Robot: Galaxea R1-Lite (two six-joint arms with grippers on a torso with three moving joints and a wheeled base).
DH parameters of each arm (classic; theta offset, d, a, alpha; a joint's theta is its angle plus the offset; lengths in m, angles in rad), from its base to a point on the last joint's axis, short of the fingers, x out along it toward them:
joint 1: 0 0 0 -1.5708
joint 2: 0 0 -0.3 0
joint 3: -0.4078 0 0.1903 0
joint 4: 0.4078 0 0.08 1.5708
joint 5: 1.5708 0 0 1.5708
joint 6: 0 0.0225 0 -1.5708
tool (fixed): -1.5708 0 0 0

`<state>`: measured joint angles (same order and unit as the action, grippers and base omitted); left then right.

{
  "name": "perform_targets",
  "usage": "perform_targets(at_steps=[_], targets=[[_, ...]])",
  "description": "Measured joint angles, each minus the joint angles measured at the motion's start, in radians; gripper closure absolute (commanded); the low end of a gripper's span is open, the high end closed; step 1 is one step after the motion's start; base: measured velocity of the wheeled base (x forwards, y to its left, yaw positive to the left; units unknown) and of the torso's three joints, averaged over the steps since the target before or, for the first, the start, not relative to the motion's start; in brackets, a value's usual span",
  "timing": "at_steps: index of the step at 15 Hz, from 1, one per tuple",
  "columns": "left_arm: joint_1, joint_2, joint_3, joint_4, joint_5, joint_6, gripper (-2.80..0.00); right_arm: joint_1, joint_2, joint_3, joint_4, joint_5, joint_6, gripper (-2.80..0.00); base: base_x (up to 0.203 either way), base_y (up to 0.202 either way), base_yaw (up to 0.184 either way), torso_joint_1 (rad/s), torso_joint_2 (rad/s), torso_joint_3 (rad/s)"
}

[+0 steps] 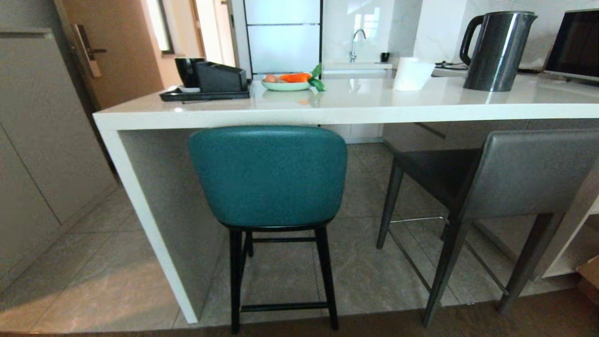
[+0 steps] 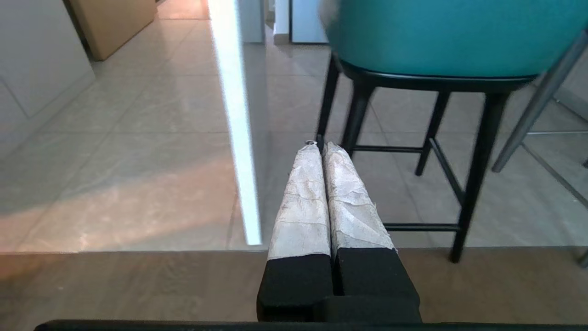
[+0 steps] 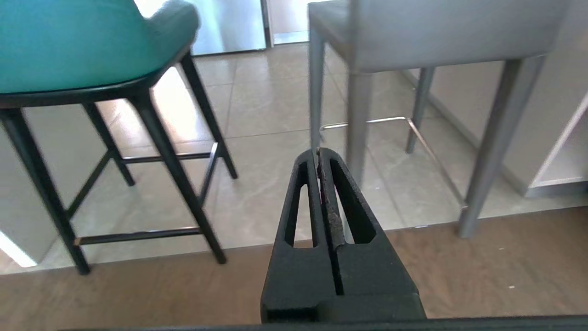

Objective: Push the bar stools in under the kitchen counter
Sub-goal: Pull the blue chair out from under the dining table

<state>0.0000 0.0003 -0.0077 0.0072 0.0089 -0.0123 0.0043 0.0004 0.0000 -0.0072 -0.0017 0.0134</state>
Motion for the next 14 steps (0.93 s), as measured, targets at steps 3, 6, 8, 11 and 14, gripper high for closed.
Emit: perform_targets(at_steps=[3,6,8,11,14], targets=[[0.0,0.0,0.0,0.0,0.0,0.0,0.0,0.0,0.0,0.0,0.001,0.0,0.001,0.0,0.0,0.176,0.001,0.003,0.0,0.002],[0.0,0.0,0.0,0.002,0.0,0.0,0.0,0.0,0.0,0.0,0.0,0.0,0.003,0.0,0.0,0.026,0.0,0.002,0.0,0.001],[0.0,0.0,0.0,0.002,0.0,0.001,0.0,0.0,0.0,0.0,0.0,0.0,0.003,0.0,0.0,0.0,0.0,0.0,0.0,0.0],[0.0,0.0,0.0,0.002,0.0,0.0,0.0,0.0,0.0,0.0,0.0,0.0,0.003,0.0,0.14,-0.001,0.001,0.001,0.0,0.002],[0.0,0.0,0.0,0.002,0.0,0.001,0.0,0.0,0.0,0.0,0.0,0.0,0.003,0.0,0.194,0.0,0.003,0.005,0.01,0.005]])
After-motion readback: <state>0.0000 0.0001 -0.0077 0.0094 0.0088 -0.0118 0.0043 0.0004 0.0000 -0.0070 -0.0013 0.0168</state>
